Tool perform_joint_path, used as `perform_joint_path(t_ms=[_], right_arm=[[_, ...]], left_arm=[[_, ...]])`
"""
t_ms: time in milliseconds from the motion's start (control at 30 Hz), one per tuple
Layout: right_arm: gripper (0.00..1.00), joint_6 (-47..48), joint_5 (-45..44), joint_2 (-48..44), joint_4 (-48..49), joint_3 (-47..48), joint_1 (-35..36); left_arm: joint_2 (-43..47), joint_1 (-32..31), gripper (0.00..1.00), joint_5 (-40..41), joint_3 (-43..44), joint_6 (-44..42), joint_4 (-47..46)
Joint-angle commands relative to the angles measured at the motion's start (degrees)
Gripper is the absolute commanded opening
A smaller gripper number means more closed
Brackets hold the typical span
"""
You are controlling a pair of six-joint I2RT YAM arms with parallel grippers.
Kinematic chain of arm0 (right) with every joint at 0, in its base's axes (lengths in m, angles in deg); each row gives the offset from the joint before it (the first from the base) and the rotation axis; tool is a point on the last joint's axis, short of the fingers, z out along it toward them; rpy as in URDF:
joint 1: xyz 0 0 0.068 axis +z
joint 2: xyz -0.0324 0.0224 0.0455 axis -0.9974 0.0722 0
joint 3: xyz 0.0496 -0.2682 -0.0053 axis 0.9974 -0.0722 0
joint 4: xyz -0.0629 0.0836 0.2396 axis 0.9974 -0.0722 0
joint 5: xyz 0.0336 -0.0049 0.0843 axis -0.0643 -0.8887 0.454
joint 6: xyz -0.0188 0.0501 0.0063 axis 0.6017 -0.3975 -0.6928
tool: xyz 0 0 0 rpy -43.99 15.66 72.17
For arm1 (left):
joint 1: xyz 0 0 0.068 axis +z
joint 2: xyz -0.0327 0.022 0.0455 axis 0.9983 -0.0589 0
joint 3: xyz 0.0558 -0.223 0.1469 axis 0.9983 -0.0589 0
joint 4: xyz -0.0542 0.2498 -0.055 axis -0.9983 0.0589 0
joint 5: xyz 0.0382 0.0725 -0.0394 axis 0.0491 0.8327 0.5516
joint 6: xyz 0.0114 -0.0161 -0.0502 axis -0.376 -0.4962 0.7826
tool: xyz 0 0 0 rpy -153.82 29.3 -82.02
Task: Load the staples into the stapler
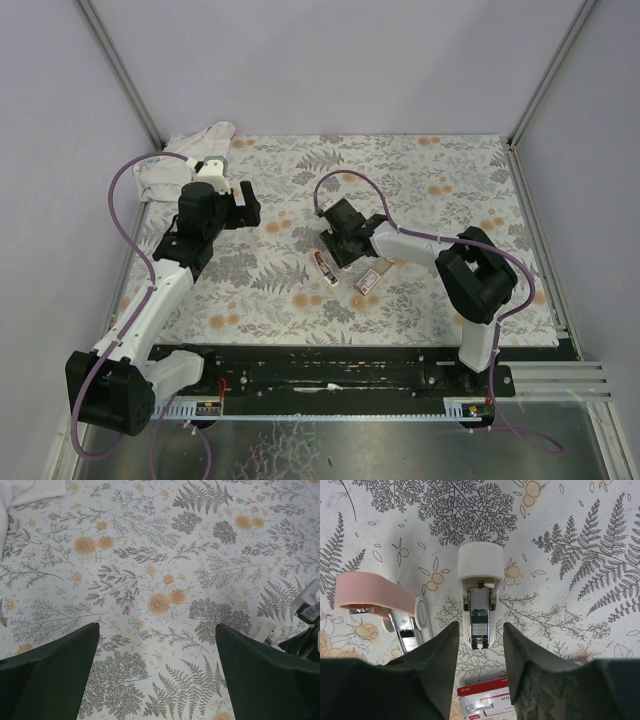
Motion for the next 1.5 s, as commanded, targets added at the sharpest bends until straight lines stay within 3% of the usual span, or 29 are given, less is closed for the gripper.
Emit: perform_joint_path(t_ms=[0, 167, 267, 433, 600, 867, 1467], right_arm=[[0.49, 0.77, -1.03, -3.18, -1.66, 3.09, -0.49], [0.51, -1.20, -0.86, -8.12, -3.38, 2.70, -0.51], [0.52, -4.25, -0.31, -12.13, -3.85, -0.08, -0.65], [0.55, -12.66, 3.99, -21.84, -0.82, -9.47, -1.13], [0.54, -23.49, 13.52, -27.82, 9.36, -21.67, -1.10], [0.50, -31.30, 18.68, -26.43, 19.77, -29.03, -1.08], [0.41, -31.64, 21.06, -15.42, 26.71, -27.41, -1.01]], left_arm=[[0.45, 0.09, 0.99, -1.08, 0.14, 0.01, -2.49], [2.17, 0.06, 0.96, -7.68, -1.08, 0.59, -4.57], [1.92, -0.17, 0.89, -16.07, -1.40, 6.42, -5.56], [-0.12, -4.92, 0.85, -24.11, -8.41, 19.53, -15.34], [-7.51, -11.59, 0.80, -25.40, -10.65, 21.48, -21.09], [-14.10, -13.88, 0.81, -22.71, -9.83, 18.51, -24.83], [-24.73, -15.16, 0.81, -21.85, -8.44, 17.03, -30.95]])
